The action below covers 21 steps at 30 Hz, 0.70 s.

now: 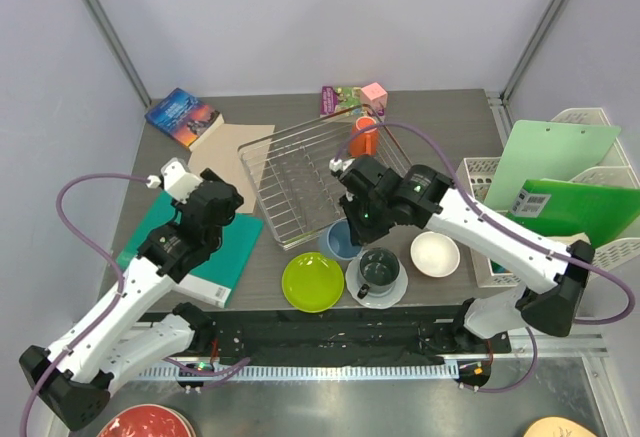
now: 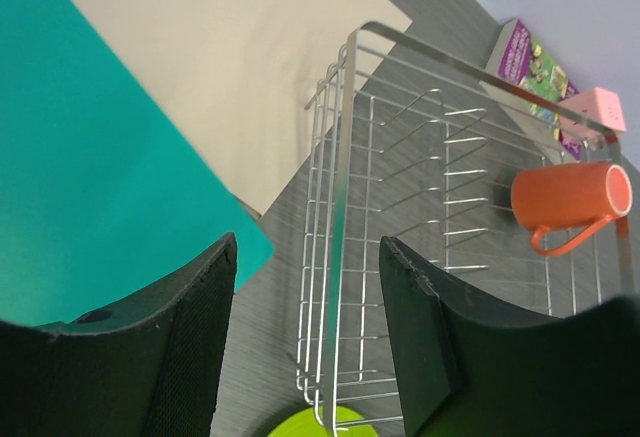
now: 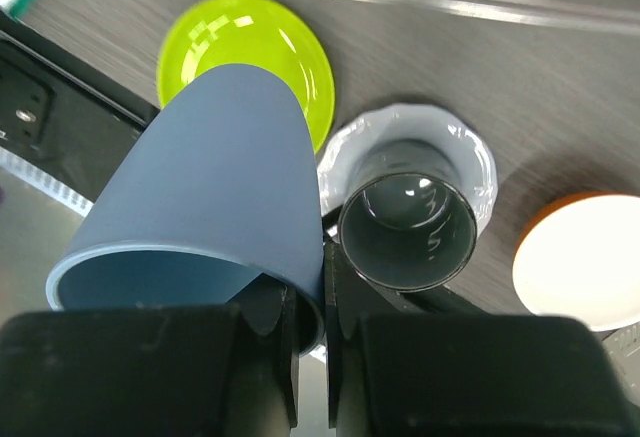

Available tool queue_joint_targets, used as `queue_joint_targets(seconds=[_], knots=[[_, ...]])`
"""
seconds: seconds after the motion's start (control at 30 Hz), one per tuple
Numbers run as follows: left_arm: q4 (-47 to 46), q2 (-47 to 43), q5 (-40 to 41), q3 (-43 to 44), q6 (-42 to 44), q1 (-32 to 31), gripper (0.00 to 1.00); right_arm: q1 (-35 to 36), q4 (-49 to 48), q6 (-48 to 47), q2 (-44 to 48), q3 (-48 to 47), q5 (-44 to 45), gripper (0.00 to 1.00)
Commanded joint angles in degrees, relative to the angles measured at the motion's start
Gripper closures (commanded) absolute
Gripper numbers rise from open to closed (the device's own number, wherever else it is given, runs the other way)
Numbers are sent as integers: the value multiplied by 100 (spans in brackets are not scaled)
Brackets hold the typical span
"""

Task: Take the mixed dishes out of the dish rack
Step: Place the cup at the center of the board.

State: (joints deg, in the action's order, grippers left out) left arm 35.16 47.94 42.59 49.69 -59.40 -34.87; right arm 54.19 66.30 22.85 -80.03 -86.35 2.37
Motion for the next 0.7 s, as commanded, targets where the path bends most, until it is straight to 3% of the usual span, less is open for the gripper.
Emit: queue_joint_targets(seconds=[0.0, 0.23, 0.67], knots=[[53, -83, -57, -179, -72, -28, 41, 117, -618, -35, -56, 539, -264, 99], [272, -22, -277, -267, -116, -28, 41, 503, -1111, 149, -522, 865, -61, 99], [360, -198, -541, -565, -178, -28, 41, 698, -1041, -53, -1559, 610, -167, 99]])
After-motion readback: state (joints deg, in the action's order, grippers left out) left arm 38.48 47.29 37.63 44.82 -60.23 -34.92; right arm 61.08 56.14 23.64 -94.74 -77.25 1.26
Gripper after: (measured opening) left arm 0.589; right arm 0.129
